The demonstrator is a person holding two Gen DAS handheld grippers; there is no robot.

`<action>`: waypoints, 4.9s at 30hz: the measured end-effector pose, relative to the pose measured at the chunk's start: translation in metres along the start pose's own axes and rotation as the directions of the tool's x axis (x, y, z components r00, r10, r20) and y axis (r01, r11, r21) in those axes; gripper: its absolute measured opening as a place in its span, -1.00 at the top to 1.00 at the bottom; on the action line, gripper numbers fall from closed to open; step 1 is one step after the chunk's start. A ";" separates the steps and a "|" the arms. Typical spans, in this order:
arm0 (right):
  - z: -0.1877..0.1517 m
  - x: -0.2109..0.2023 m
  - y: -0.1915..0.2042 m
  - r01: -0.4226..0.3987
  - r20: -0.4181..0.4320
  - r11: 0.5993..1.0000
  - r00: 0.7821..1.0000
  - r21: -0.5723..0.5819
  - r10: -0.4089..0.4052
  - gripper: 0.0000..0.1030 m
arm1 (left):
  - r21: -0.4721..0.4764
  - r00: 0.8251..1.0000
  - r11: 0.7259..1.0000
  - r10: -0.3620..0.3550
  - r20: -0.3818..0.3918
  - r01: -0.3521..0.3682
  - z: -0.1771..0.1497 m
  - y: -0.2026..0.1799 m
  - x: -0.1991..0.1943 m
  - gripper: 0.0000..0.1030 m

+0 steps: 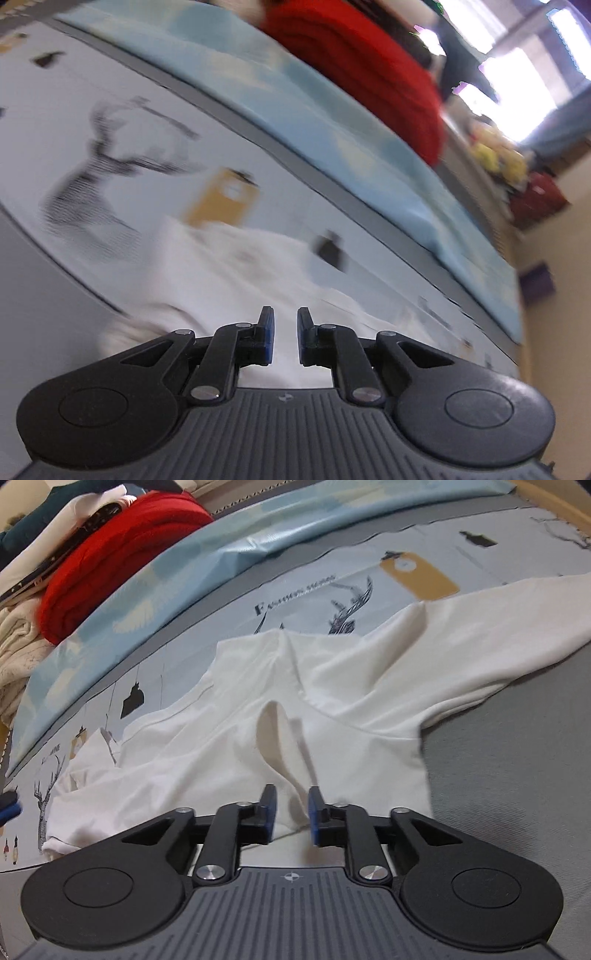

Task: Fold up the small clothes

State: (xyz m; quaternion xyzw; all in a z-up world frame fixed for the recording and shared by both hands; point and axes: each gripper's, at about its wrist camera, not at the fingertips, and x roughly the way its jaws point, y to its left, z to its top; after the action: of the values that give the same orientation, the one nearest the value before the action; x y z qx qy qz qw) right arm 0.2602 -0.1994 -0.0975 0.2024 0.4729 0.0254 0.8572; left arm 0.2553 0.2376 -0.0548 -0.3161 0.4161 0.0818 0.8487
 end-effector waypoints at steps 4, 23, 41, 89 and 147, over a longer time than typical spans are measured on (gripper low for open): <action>-0.002 0.027 0.002 0.058 -0.053 0.998 0.997 -0.021 -0.059 0.43 | -0.036 0.997 0.997 0.070 0.025 -0.069 0.039 0.044 -0.016 0.77; 0.032 -0.001 0.001 0.034 0.229 0.991 0.973 -0.128 -0.003 0.99 | 0.107 0.985 0.991 0.090 -0.144 -0.075 0.010 0.065 0.037 0.67; 0.045 -0.008 -0.010 0.148 0.284 0.988 0.949 -0.031 -0.133 0.86 | 0.098 0.998 0.993 0.060 0.016 -0.061 0.029 0.070 0.023 0.55; 0.030 0.058 0.024 0.151 0.026 0.975 0.989 -0.165 -0.149 0.66 | 0.205 0.965 0.968 0.183 -0.185 -0.144 0.013 0.075 0.028 0.79; 0.084 -0.030 -0.361 -0.026 0.421 0.766 0.847 0.642 -0.324 0.37 | 0.502 0.980 0.865 0.086 -0.179 0.016 -0.075 -0.114 0.034 0.46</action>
State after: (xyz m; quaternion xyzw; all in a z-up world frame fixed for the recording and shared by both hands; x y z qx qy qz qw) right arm 0.2590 -0.5642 -0.1681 0.4345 0.2257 -0.2583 0.8328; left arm 0.2738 0.0987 -0.0613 -0.0837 0.5100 -0.0449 0.8549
